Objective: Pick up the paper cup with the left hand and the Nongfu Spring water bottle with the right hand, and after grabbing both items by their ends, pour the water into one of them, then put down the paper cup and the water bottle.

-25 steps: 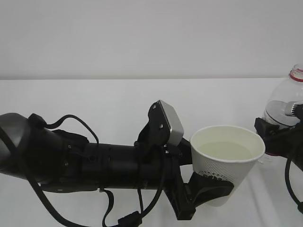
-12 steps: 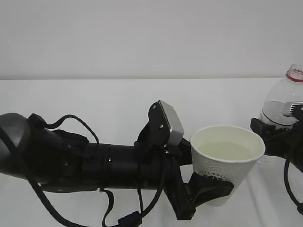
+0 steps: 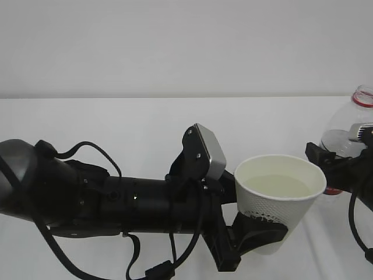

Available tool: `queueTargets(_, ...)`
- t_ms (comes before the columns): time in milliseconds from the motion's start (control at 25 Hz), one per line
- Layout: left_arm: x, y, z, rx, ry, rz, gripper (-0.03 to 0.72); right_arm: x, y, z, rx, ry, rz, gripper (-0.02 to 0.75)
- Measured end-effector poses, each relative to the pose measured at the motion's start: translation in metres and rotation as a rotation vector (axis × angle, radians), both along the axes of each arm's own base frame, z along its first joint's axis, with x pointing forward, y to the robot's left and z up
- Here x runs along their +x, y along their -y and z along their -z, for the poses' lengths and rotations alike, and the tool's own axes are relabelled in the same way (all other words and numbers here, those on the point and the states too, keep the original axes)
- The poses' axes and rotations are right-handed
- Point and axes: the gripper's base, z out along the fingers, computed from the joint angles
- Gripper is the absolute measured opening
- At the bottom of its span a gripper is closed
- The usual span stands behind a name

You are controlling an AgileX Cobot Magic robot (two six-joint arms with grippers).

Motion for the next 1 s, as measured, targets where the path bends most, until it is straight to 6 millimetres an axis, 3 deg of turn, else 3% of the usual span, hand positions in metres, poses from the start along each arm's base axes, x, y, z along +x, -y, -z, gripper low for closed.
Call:
queueTargets(520,0.0,0.0,0.0,0.0,0.0,0.0,0.517,-0.001,0.0,0.0,-0.001,0.0,-0.006,0.645)
queueTargets(1000,0.0,0.0,0.0,0.0,0.0,0.0,0.517,-0.032,0.005,0.009,-0.019,-0.09,-0.016,0.645)
